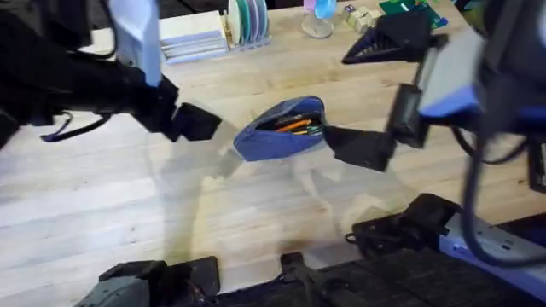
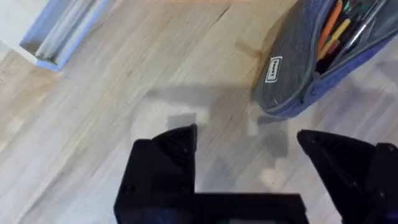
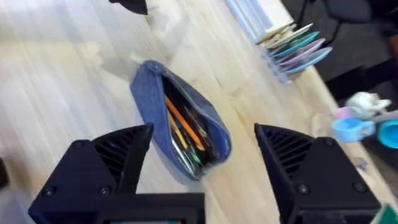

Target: Unzip the bag, pick up the pens from the table one at a time and place them inside, then zip the bag closed.

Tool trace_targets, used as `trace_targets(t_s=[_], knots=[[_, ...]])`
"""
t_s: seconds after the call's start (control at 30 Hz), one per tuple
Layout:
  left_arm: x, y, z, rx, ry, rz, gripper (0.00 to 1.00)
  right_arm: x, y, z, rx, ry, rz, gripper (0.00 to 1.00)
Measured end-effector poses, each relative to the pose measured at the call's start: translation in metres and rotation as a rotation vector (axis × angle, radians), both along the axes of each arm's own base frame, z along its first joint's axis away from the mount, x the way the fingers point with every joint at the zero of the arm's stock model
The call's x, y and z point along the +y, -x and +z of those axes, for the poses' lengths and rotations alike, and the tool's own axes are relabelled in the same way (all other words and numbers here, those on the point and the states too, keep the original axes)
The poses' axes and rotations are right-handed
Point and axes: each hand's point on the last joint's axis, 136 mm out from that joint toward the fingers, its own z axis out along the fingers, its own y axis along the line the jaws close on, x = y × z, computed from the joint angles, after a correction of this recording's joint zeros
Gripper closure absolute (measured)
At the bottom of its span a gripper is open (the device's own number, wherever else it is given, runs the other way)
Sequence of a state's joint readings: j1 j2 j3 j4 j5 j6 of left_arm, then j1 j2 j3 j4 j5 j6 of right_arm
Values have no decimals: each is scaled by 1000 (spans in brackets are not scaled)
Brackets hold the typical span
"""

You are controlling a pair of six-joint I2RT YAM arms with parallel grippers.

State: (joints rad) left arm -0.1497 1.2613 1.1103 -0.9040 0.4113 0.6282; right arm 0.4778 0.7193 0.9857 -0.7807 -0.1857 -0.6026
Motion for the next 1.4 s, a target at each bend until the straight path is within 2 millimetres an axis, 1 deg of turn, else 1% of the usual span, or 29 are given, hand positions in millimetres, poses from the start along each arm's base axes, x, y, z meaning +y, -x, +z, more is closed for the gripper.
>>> trace_targets(t_s=[0.03,0.07,0.17,0.2,0.33,0.47,0.73,0.83,1.0,1.13,1.3,1.4], knots=[[10,-1,2,-20,11,-33,8,13,-11,-3,47,-45,7,5],[18,-2,3,-52,6,-70,8,33,-24,-6,110,-113,30,5],[19,-4,5,-75,3,-90,8,47,-36,-11,166,-165,27,5],[19,-4,5,-83,-2,-105,8,57,-45,-18,228,-207,11,5],[19,-4,5,-88,-6,-114,8,70,-48,-22,293,-261,38,5],[19,-4,5,-89,-9,-116,8,77,-46,-28,349,-278,54,5],[23,-7,4,-101,-34,-104,8,87,-41,-37,394,-272,87,4],[24,-9,4,-107,-39,-101,8,91,-41,-46,425,-255,92,4],[24,-9,4,-107,-40,-101,8,97,-37,-68,471,-194,124,4],[24,-10,5,-113,-41,-100,8,104,-37,-81,423,-112,219,4],[24,-11,6,-118,-41,-100,8,109,-43,-95,290,3,374,5],[24,-11,6,-118,-41,-100,8,110,-44,-103,244,52,438,5]])
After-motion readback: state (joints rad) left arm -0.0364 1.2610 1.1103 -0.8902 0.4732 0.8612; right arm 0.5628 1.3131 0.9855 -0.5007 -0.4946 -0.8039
